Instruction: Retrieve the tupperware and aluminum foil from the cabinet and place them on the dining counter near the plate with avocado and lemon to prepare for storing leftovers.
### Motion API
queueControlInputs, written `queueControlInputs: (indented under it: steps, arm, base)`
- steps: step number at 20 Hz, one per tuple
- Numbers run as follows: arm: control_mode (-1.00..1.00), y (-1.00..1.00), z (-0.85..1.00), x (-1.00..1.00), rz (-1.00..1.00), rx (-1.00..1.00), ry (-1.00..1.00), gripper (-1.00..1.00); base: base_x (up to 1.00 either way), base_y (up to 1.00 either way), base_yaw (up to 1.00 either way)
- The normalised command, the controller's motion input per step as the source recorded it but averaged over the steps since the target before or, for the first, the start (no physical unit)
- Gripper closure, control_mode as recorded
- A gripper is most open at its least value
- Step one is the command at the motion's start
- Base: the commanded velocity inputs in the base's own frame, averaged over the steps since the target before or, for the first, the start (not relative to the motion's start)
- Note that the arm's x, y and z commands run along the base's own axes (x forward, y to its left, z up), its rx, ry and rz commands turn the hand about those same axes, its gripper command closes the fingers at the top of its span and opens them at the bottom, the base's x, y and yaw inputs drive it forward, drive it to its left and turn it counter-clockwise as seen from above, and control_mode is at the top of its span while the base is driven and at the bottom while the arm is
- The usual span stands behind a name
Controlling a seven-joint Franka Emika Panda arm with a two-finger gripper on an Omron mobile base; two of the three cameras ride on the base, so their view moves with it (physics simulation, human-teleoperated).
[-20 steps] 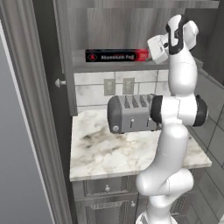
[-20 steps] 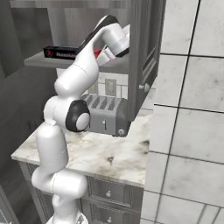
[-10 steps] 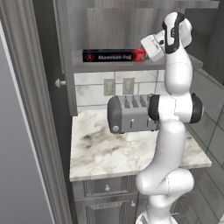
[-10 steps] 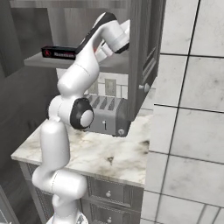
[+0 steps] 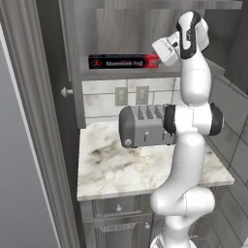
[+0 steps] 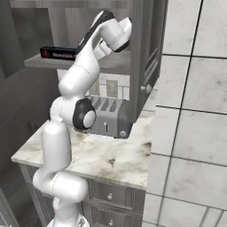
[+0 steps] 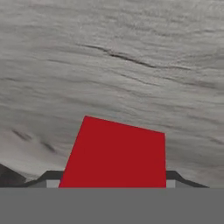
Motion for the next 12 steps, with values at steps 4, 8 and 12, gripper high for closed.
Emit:
queueControlInputs:
  steps: [4, 8, 12]
  arm:
    - [-1.00, 0.08, -0.42, -0.88, -0.13, 0.00, -0.21, 1.00]
    - [-1.00, 0.48, -0.49, -0.97, -0.16, 0.00, -0.32, 1.00]
    - [-1.00, 0.72, -0.41, -1.00, -0.17, -0.01, -0.28, 1.00]
  base:
    - [0.00, 0.00, 0.00]
    - [0.00, 0.00, 0.00]
    - [0.00, 0.00, 0.00]
